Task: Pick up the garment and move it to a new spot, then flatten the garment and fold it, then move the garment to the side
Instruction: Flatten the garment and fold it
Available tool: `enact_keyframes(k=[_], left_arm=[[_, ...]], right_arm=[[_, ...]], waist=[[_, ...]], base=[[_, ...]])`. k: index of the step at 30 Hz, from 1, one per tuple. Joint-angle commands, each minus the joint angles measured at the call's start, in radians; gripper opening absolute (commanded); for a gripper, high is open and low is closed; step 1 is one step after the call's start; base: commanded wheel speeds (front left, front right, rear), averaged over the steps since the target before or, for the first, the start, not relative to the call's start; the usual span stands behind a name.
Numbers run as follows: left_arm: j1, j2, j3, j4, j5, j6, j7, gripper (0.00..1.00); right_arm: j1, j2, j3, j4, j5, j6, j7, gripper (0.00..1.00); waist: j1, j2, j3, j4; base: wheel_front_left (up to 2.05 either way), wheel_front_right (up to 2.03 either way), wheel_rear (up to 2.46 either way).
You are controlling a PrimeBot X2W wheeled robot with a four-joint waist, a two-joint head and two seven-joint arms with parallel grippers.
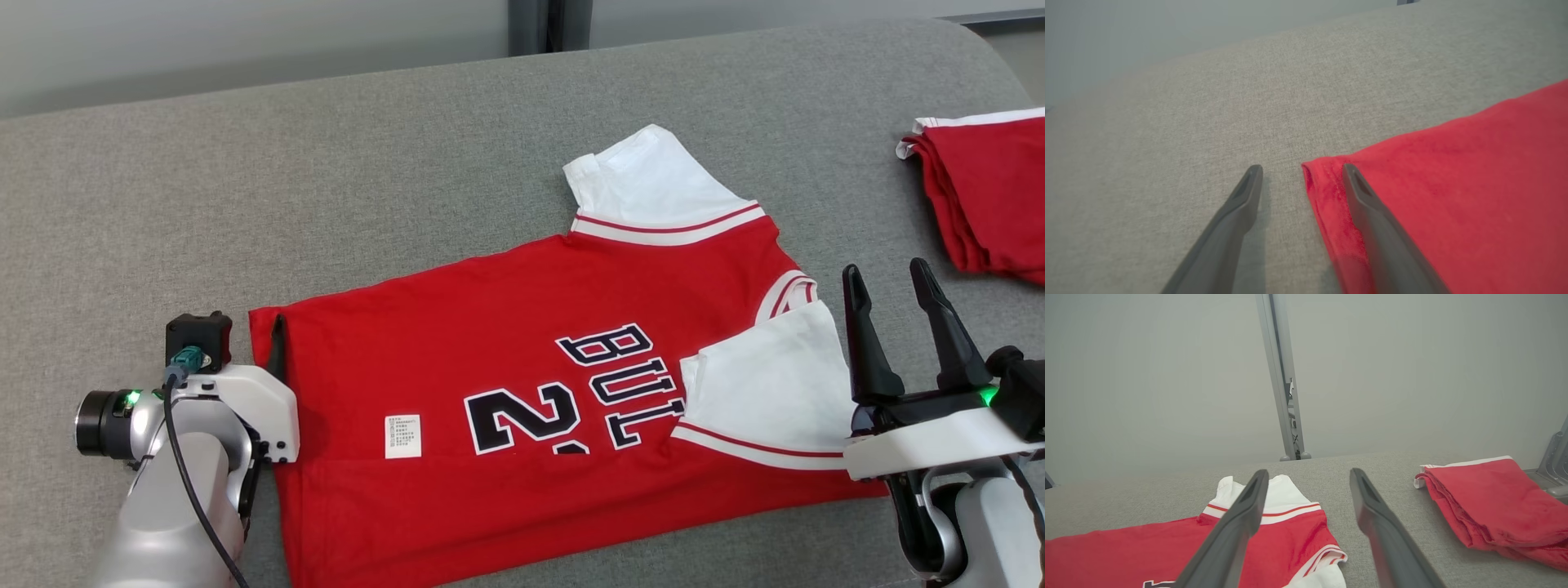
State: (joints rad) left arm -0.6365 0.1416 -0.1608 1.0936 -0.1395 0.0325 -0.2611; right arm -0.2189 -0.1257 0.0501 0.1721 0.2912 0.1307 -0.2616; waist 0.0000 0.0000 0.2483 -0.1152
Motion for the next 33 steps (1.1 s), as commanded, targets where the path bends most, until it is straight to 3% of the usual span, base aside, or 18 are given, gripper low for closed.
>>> enact_keyframes(k=[1,9,10,12,13,19,25,33], left_arm=[[-0.033,0.001,-0.007,0.026,0.01,-0.002,-0.002,1.0],[-0.08,0.0,-0.028,0.094,0.015,0.002,-0.002,1.0],[-0.084,0.0,-0.031,0.105,0.015,-0.002,-0.002,0.95],[-0.093,0.001,-0.034,0.118,0.012,-0.006,0.0,0.28],[-0.097,0.001,-0.036,0.124,0.012,-0.009,0.0,0.0],[-0.106,-0.006,-0.041,0.126,-0.002,-0.026,-0.001,0.0],[-0.071,-0.028,-0.048,0.007,-0.004,-0.033,-0.002,0.0],[0.032,-0.068,-0.098,-0.261,0.015,-0.071,-0.002,0.0]], right_arm=[[-0.013,-0.002,-0.004,0.003,-0.002,0.0,-0.004,1.0],[-0.021,0.0,-0.001,0.007,-0.004,0.0,-0.004,1.0],[-0.022,0.0,-0.001,0.009,-0.004,0.0,-0.004,1.0],[-0.023,0.0,-0.002,0.012,-0.004,0.0,-0.004,1.0],[-0.024,0.0,-0.003,0.014,-0.004,0.0,-0.004,1.0],[-0.019,-0.003,-0.019,0.027,-0.009,0.0,-0.004,1.0],[-0.041,-0.019,-0.025,0.057,0.001,0.0,-0.004,1.0],[-0.224,-0.121,0.011,0.332,0.065,0.0,0.016,1.0]], waist=[[0.0,0.0,0.006,-0.001],[0.0,0.0,0.02,-0.004],[0.0,0.0,0.021,-0.004],[0.0,0.0,0.023,-0.005],[0.0,0.0,0.023,-0.005],[0.0,0.0,0.016,0.009],[0.0,0.0,0.003,0.051],[0.0,0.0,0.009,0.164]], base=[[0.0,0.0,0.0],[0.0,0.0,0.0],[0.0,0.0,0.0],[0.0,0.0,0.0],[0.0,0.0,0.0],[0.0,0.0,0.0],[0.0,0.0,0.0],[0.0,0.0,0.0]])
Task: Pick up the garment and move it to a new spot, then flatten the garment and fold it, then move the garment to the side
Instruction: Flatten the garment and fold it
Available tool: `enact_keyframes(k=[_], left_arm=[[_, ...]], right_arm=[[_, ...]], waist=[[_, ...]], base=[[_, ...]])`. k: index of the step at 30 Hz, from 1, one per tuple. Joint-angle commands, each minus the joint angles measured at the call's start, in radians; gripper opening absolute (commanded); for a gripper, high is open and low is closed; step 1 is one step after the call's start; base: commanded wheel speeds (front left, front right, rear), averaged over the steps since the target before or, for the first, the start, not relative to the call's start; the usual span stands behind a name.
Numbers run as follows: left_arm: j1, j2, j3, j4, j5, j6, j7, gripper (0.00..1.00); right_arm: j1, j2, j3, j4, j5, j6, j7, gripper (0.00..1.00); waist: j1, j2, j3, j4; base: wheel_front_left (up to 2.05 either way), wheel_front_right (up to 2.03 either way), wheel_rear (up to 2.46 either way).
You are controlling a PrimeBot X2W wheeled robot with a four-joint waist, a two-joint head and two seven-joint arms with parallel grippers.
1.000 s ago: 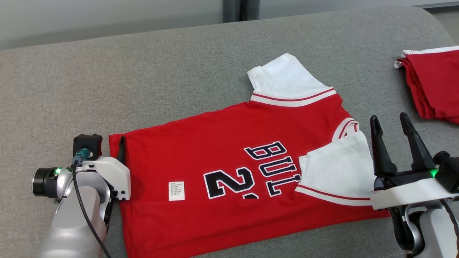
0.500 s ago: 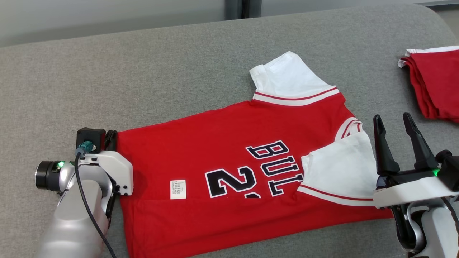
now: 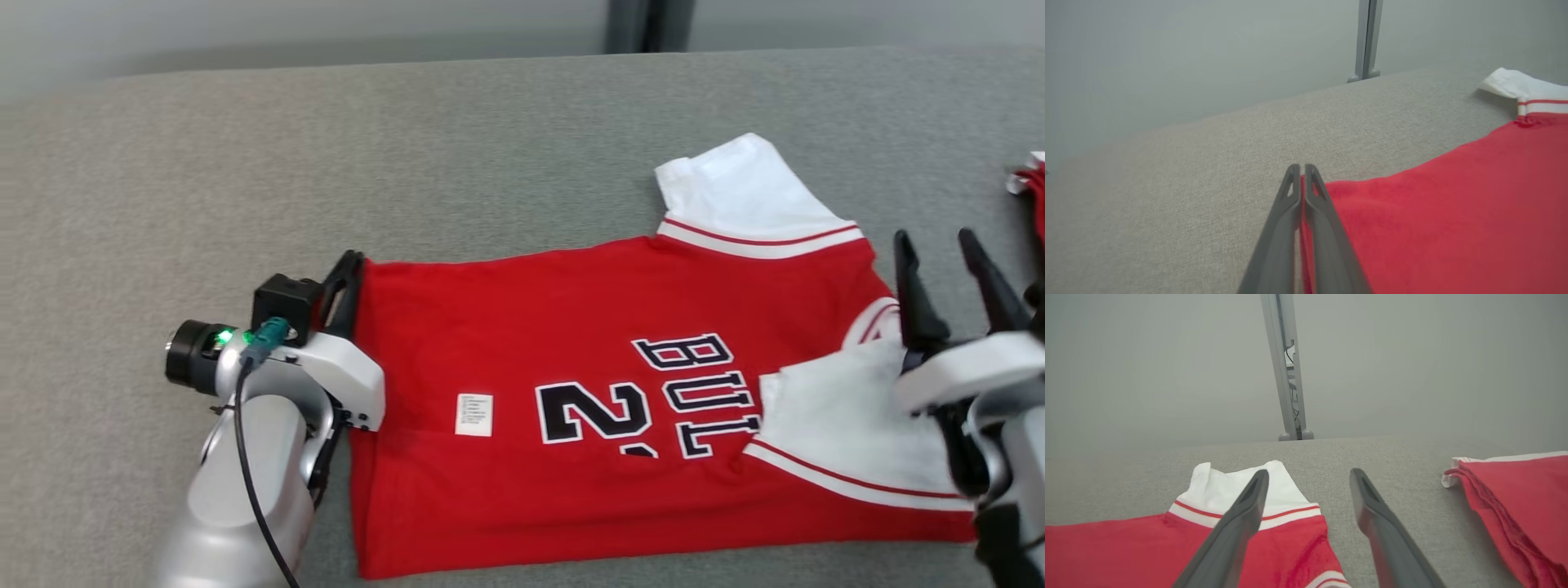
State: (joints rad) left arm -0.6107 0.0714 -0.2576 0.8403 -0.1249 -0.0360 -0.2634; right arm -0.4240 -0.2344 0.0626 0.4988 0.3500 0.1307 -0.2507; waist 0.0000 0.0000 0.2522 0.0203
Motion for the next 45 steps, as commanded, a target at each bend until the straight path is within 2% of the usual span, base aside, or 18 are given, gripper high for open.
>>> enact_keyframes(k=[1,9,13,27,41,42,43,44,45], left_arm=[[0.016,-0.001,-0.009,-0.034,0.003,-0.004,0.0,0.0],[0.07,-0.018,-0.099,-0.199,-0.001,-0.019,0.0,0.0],[0.077,-0.018,-0.17,-0.264,-0.046,-0.013,0.0,0.0],[0.022,-0.018,-0.333,-0.346,-0.146,0.054,0.0,0.0],[0.0,-0.018,-0.379,-0.354,-0.176,0.078,0.0,0.0],[-0.001,-0.018,-0.38,-0.353,-0.176,0.08,0.0,0.0],[-0.002,-0.018,-0.381,-0.352,-0.178,0.08,0.0,0.0],[-0.002,-0.018,-0.382,-0.35,-0.178,0.081,0.0,0.0],[-0.003,-0.018,-0.382,-0.349,-0.179,0.083,0.0,0.0]], right_arm=[[-0.054,-0.031,0.012,0.04,0.015,0.0,0.019,1.0],[-0.332,-0.174,0.167,0.258,0.134,0.0,0.203,1.0],[-0.447,-0.226,0.253,0.341,0.193,0.0,0.293,1.0],[-0.653,-0.304,0.439,0.517,0.351,0.0,0.471,1.0],[-0.696,-0.319,0.579,0.591,0.431,0.0,0.497,1.0],[-0.696,-0.321,0.589,0.589,0.436,0.0,0.495,0.45],[-0.698,-0.323,0.6,0.586,0.438,0.0,0.486,0.17],[-0.699,-0.325,0.61,0.583,0.443,0.0,0.481,0.0],[-0.698,-0.326,0.621,0.579,0.447,0.0,0.474,0.0]], waist=[[0.0,0.0,0.009,0.044],[0.0,0.0,0.063,0.152],[0.0,0.0,0.1,0.195],[0.0,0.0,0.192,0.275],[0.0,0.0,0.224,0.297],[0.0,0.0,0.224,0.297],[0.0,0.0,0.225,0.296],[0.0,0.0,0.224,0.295],[0.0,0.0,0.224,0.294]], base=[[0.0,0.0,0.0],[0.0,0.0,0.0],[0.0,0.0,0.0],[0.0,0.0,0.0],[0.0,0.0,0.0],[0.0,0.0,0.0],[0.0,0.0,0.0],[0.0,0.0,0.0],[0.0,0.0,0.0]])
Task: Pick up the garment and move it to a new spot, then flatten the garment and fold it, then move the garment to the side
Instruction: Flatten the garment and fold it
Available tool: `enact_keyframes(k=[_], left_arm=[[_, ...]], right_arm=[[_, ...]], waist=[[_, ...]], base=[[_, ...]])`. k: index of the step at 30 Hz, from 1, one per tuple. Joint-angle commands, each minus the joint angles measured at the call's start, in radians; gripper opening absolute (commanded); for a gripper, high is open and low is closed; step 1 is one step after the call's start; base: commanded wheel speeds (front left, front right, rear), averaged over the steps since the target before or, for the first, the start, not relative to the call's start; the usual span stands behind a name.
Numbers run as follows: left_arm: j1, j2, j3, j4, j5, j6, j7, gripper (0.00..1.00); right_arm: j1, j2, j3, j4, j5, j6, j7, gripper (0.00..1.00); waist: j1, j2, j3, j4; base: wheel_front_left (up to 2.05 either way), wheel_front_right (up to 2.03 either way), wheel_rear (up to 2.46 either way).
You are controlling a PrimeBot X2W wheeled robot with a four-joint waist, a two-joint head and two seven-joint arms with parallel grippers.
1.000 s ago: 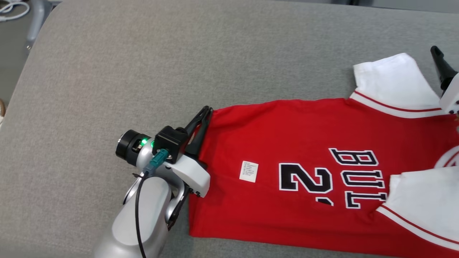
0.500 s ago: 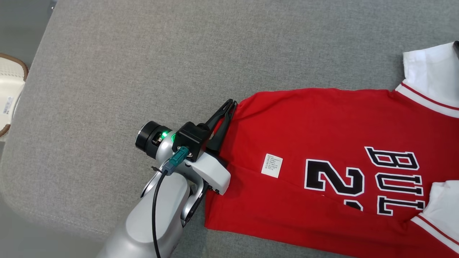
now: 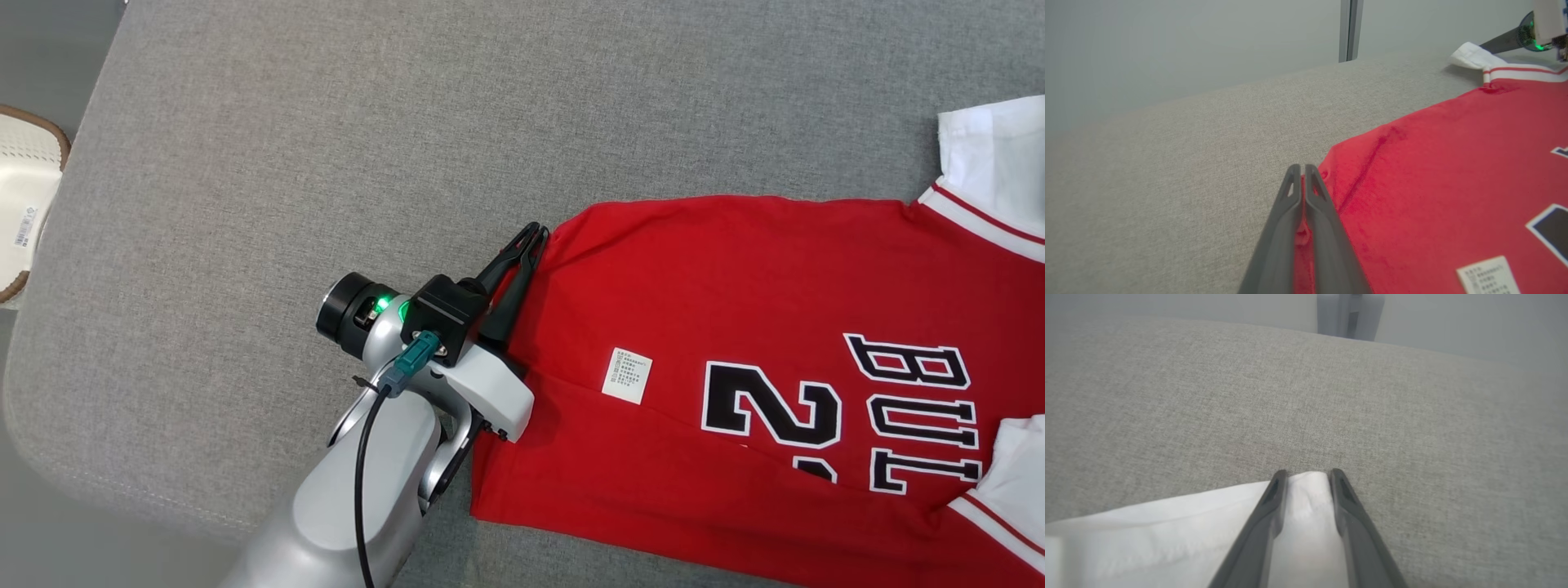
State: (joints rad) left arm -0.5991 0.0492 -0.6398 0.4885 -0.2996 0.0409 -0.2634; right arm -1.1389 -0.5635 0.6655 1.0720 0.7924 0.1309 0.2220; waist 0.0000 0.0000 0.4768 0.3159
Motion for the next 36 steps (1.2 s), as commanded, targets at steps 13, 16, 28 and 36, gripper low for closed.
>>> enact_keyframes(k=[13,16,28,36], left_arm=[[-0.019,0.004,0.028,0.038,0.002,0.005,0.0,0.0],[-0.022,0.004,0.05,0.056,0.014,0.0,0.0,0.0],[0.007,0.048,0.159,0.112,0.065,-0.018,0.0,0.0],[0.07,0.078,0.199,0.123,0.087,-0.03,0.0,0.0]], right_arm=[[0.034,-0.011,0.108,-0.034,0.085,0.0,-0.171,0.0],[0.05,-0.009,0.126,-0.05,0.113,0.0,-0.226,0.0],[0.16,-0.026,0.196,-0.14,0.244,0.0,-0.398,0.0],[0.277,-0.054,0.234,-0.209,0.337,0.0,-0.44,0.0]], waist=[[0.0,0.0,-0.04,-0.038],[0.0,0.0,-0.062,-0.057],[0.0,0.0,-0.18,-0.158],[0.0,0.0,-0.273,-0.197]], base=[[0.0,0.0,0.0],[0.0,0.0,0.0],[0.0,0.0,0.0],[0.0,0.0,0.0]])
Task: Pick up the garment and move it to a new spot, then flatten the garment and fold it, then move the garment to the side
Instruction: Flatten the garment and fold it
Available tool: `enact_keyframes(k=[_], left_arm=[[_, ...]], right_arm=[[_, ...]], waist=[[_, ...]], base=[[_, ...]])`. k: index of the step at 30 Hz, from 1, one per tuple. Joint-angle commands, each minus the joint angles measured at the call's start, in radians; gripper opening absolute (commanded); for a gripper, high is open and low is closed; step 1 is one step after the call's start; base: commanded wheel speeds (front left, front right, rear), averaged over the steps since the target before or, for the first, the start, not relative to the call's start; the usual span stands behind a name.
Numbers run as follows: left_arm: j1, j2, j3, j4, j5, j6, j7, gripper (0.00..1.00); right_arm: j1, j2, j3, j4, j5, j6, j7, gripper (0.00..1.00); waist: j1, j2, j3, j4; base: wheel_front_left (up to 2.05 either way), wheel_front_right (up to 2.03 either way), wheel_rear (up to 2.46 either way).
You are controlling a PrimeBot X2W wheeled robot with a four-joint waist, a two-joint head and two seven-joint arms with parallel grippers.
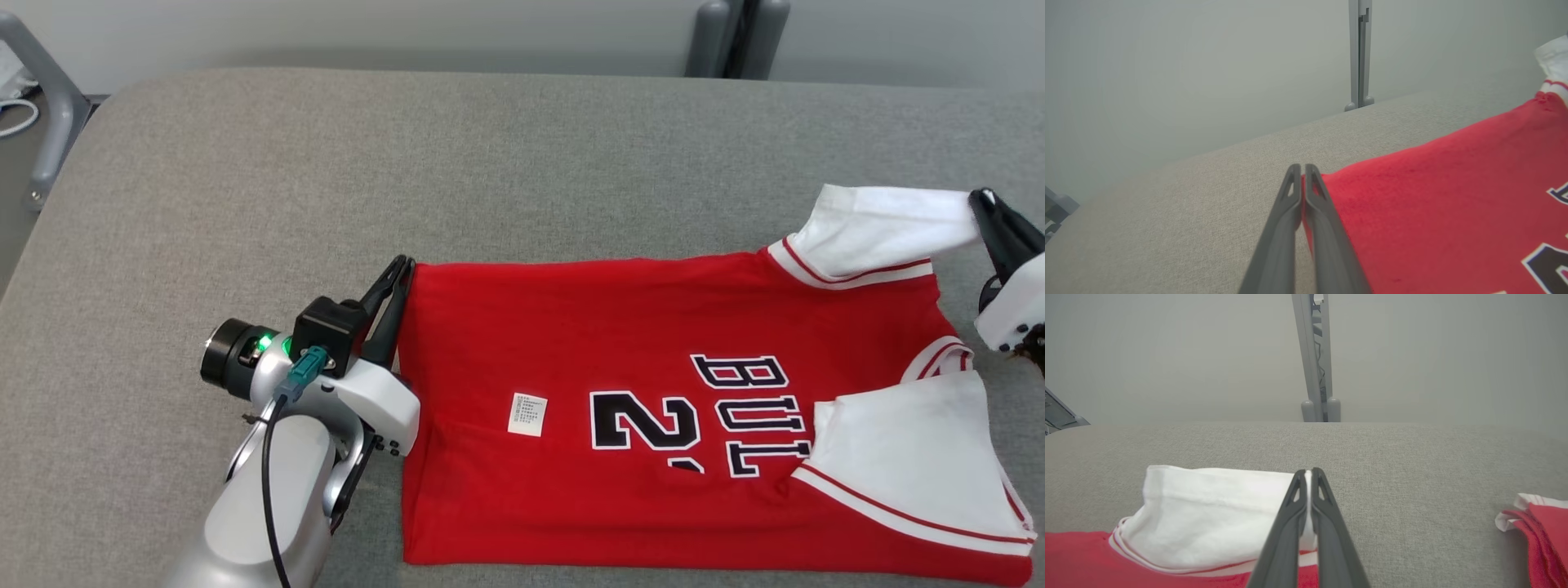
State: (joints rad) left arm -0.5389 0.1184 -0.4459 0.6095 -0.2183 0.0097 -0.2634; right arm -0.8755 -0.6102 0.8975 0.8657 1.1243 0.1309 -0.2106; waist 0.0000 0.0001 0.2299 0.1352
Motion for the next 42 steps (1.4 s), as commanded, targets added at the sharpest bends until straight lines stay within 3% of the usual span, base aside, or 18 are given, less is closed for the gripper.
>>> enact_keyframes(k=[1,7,21,42], left_arm=[[0.02,0.012,0.007,0.003,0.008,-0.003,0.0,0.0],[0.081,0.031,-0.005,0.01,0.034,-0.026,0.0,0.0],[0.196,0.064,-0.058,0.012,0.07,-0.073,0.0,0.0],[0.198,0.1,-0.092,0.04,0.108,-0.095,0.0,0.0]], right_arm=[[0.03,-0.011,0.006,-0.011,0.017,0.0,-0.009,0.0],[0.128,-0.044,0.03,-0.077,0.098,0.0,0.015,0.0],[0.311,-0.206,0.059,-0.312,0.271,0.0,0.17,0.0],[0.377,-0.251,0.093,-0.424,0.318,0.0,0.244,0.0]], waist=[[0.0,-0.0001,-0.037,-0.02],[0.0,-0.0001,-0.092,-0.031],[0.0,-0.0001,-0.16,-0.038],[0.0,-0.0001,-0.169,-0.047]], base=[[0.0,0.0,0.0],[0.0,0.0,0.0],[0.0,0.0,0.0],[0.0,0.0,0.0]])
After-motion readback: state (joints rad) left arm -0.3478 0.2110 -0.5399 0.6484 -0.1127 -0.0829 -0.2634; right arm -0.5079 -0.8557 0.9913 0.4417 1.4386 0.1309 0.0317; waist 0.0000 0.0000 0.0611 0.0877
